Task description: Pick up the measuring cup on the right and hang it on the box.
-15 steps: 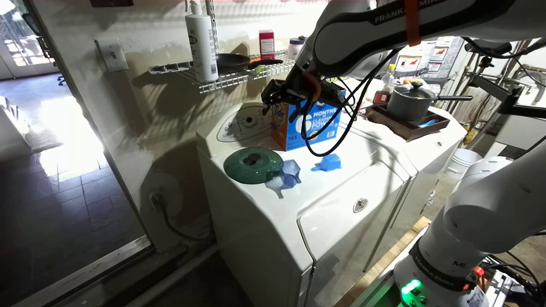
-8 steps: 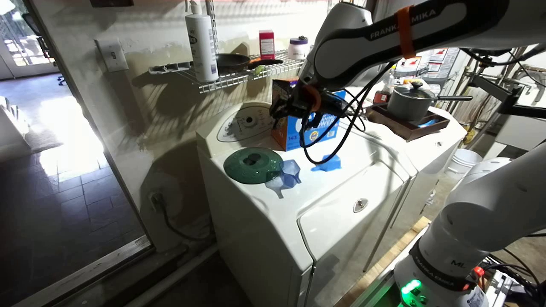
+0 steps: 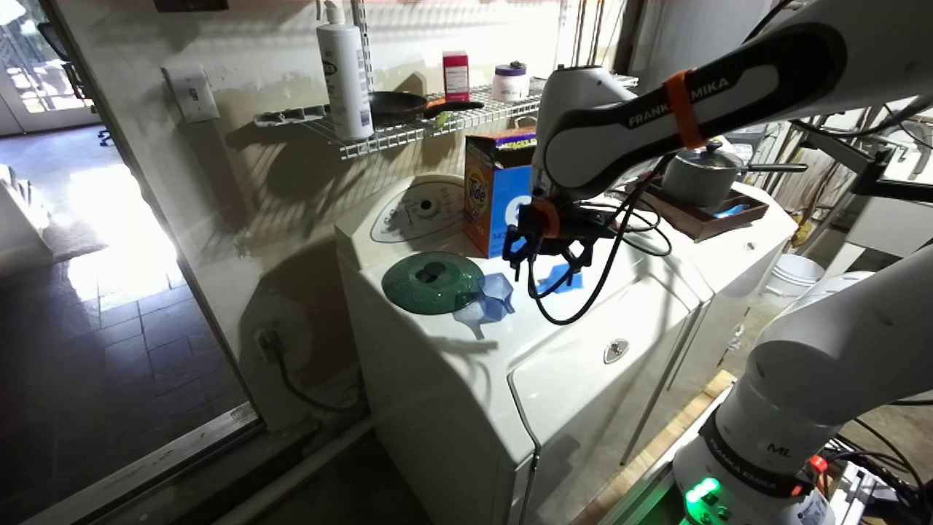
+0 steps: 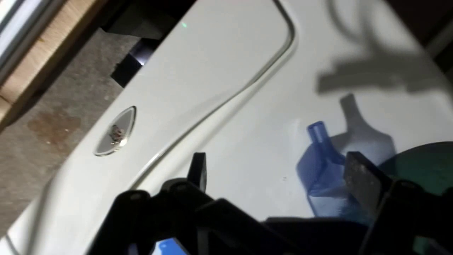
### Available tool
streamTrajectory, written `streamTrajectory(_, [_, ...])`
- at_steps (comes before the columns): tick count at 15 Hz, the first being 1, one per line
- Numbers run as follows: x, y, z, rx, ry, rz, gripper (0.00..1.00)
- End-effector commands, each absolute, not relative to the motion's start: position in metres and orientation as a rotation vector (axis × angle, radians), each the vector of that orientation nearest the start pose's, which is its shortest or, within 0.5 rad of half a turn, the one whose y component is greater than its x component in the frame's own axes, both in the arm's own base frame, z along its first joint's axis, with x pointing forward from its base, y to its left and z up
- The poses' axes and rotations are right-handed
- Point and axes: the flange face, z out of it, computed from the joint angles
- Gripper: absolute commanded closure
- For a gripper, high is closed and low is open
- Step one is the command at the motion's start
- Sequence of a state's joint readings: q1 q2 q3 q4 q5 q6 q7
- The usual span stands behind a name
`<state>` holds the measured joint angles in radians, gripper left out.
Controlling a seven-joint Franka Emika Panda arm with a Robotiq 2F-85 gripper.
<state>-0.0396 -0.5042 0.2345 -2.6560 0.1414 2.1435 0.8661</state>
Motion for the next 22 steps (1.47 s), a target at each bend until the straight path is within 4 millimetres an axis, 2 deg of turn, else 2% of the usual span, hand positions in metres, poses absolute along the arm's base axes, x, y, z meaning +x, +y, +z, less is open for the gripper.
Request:
streamTrajectory(1, [0.354, 0.040, 0.385, -2.957, 1.443, 0.114, 0.00])
streamTrajectory(4, [0.345, 0.012, 0.381, -2.995, 1.649, 0.139, 0.00])
streamTrajectory(5, [0.352, 0.025, 0.380, -2.984, 1.517, 0.152, 0.00])
streamTrajectory(10, [0.351, 0.023, 0.380, -2.988, 1.521, 0.157, 0.00])
streamTrajectory(13, [0.364, 0.004, 0.368, -2.923, 1.528, 0.143, 0.00])
streamTrajectory(17, [0.383, -0.022, 0.355, -2.848, 1.487, 0.006, 0.00])
streamTrajectory(22, [0.384, -0.045, 0.327, -2.835, 1.474, 0.145, 0.00])
